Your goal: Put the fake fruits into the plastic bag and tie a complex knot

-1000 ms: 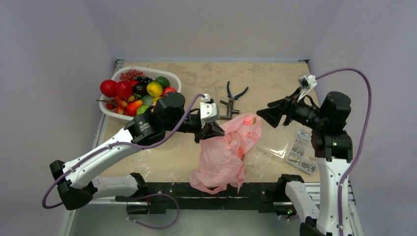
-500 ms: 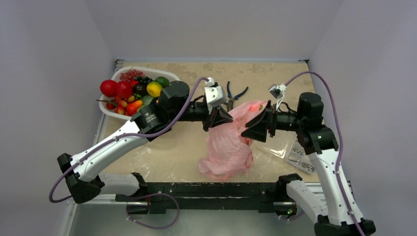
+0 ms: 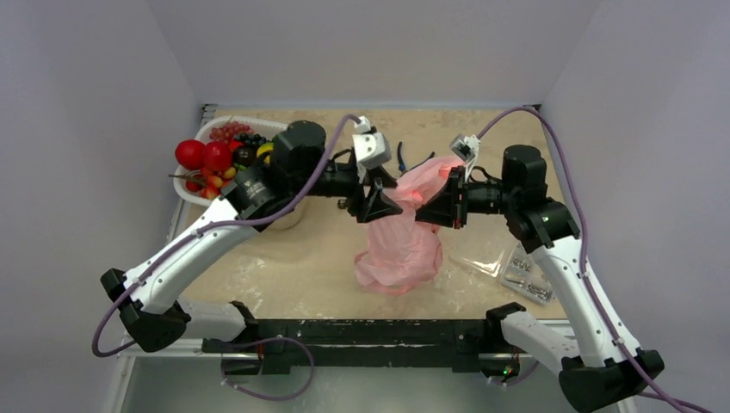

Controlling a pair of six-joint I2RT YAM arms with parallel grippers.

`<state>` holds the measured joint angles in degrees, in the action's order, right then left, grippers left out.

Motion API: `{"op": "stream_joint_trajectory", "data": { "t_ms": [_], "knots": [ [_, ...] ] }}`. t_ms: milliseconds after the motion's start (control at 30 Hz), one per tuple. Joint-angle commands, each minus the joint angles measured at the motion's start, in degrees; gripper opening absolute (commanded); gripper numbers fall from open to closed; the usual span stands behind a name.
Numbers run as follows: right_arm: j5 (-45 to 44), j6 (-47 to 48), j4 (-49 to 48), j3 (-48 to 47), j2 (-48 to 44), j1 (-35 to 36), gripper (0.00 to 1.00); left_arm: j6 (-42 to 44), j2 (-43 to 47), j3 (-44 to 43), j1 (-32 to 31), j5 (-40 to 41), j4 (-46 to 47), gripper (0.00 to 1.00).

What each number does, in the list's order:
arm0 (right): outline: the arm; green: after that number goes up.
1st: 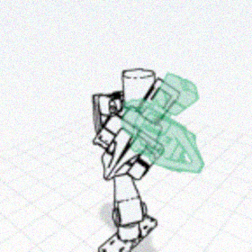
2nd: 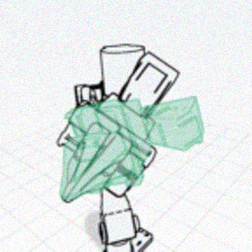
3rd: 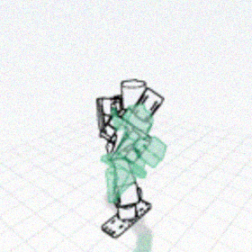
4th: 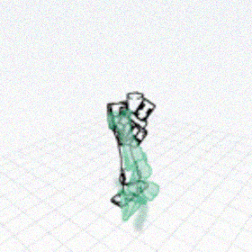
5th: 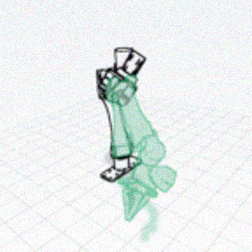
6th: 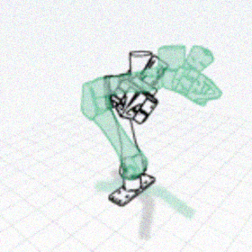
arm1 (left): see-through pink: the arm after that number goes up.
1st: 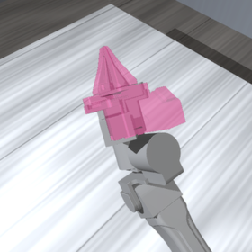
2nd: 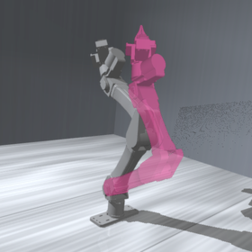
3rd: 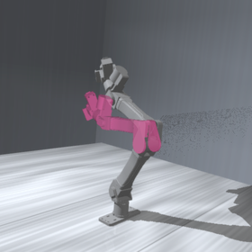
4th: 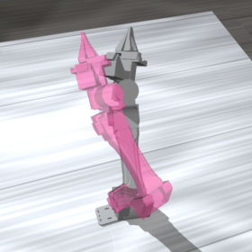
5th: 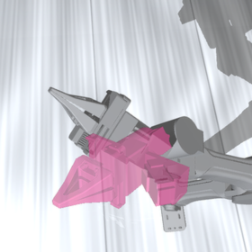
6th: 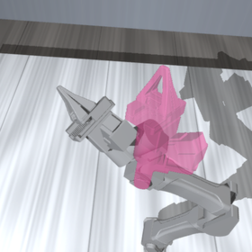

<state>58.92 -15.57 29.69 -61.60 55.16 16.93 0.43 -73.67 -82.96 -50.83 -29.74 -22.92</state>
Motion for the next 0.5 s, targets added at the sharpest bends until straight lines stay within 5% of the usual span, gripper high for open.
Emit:
{"op": "stream_joint_trajectory", "data": {
  "t_ms": [0, 33, 133, 233, 333, 467],
  "knots": [
    [-3.25, 12.75, 4.44, -7.46, -2.07, 0.24, 0.00, 5.06, -0.86, -16.08, 11.76, -14.41, -18.77, 0.85],
    [-3.50, 17.35, 6.07, -8.32, -2.15, 0.28, 0.00, 4.61, -1.28, -18.17, 16.37, -18.09, -20.91, 0.98],
    [-1.15, 31.29, 12.67, -10.49, -1.19, 0.34, 0.00, 10.21, -3.04, -22.85, 25.34, -22.74, -27.03, 1.00],
    [-0.59, 49.53, 24.16, -14.85, 2.99, 2.68, 0.00, 17.51, -10.00, -32.47, 25.95, -18.11, -37.95, 1.00],
    [-6.67, 66.84, 35.79, -20.47, 8.40, 8.61, 0.00, 9.44, -16.51, -37.66, 25.98, -12.48, -38.06, 1.00],
    [-14.45, 76.66, 37.84, -23.19, 10.63, 14.51, 0.00, -3.17, -19.50, -36.15, 25.91, -12.79, -30.66, 1.00]
  ]
}}
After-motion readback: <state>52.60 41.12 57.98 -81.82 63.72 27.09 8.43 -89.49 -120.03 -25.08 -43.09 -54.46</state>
